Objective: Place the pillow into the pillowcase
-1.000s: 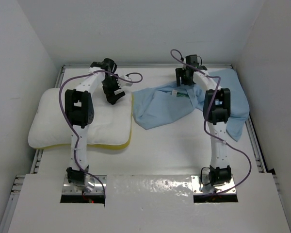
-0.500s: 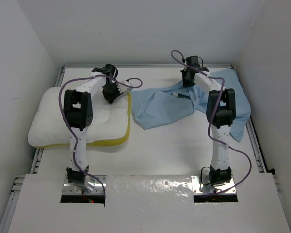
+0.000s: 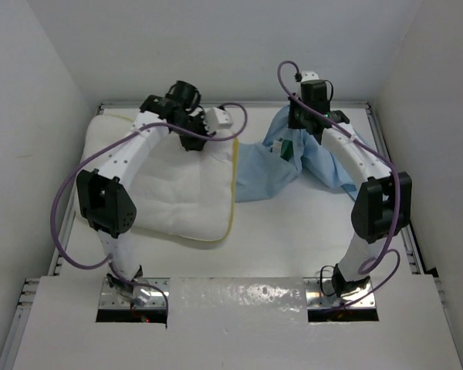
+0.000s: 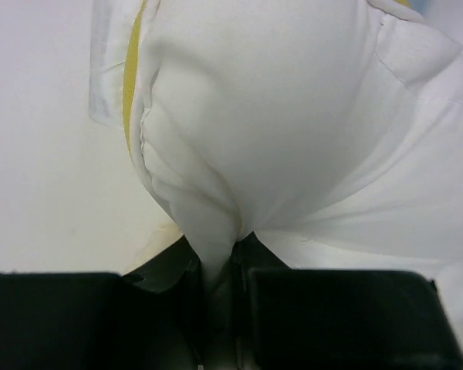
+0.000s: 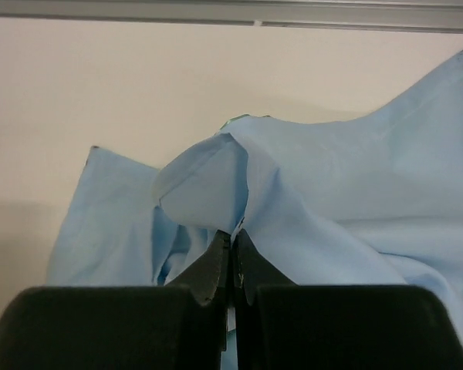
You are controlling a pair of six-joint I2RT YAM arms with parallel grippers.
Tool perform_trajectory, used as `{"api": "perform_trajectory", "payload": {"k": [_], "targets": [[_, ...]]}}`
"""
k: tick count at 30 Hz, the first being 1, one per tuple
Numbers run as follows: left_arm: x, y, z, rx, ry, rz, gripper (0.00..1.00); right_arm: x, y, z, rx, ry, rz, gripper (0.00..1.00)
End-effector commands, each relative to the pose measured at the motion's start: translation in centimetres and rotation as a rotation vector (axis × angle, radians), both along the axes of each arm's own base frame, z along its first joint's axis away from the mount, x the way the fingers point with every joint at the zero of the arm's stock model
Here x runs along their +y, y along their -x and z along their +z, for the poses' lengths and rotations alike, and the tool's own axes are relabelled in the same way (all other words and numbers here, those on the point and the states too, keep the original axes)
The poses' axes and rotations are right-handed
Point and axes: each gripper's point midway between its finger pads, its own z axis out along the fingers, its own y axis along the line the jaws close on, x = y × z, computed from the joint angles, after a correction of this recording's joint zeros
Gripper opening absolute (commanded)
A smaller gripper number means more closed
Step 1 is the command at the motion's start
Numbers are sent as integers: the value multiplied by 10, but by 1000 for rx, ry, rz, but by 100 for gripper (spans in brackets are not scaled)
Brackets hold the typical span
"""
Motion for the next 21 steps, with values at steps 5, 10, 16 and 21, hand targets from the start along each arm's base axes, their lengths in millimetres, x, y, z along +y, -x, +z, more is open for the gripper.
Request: {"api": "perform_trajectory", "payload": {"k": [5,10,16,21], "targets": [[-124,44,1,17,174,-171,0,39,3,16,-22,-89,51,0],[-145,-21,-15,-111,253,59,0,57,27,12,14,-92,169,0],[-139,-92,-20,-201,301,295,0,62,66,10,83,-65,303,0],[-135,-136,-69,-98,254,431,0,74,89,9,113,-81,413,14]]}}
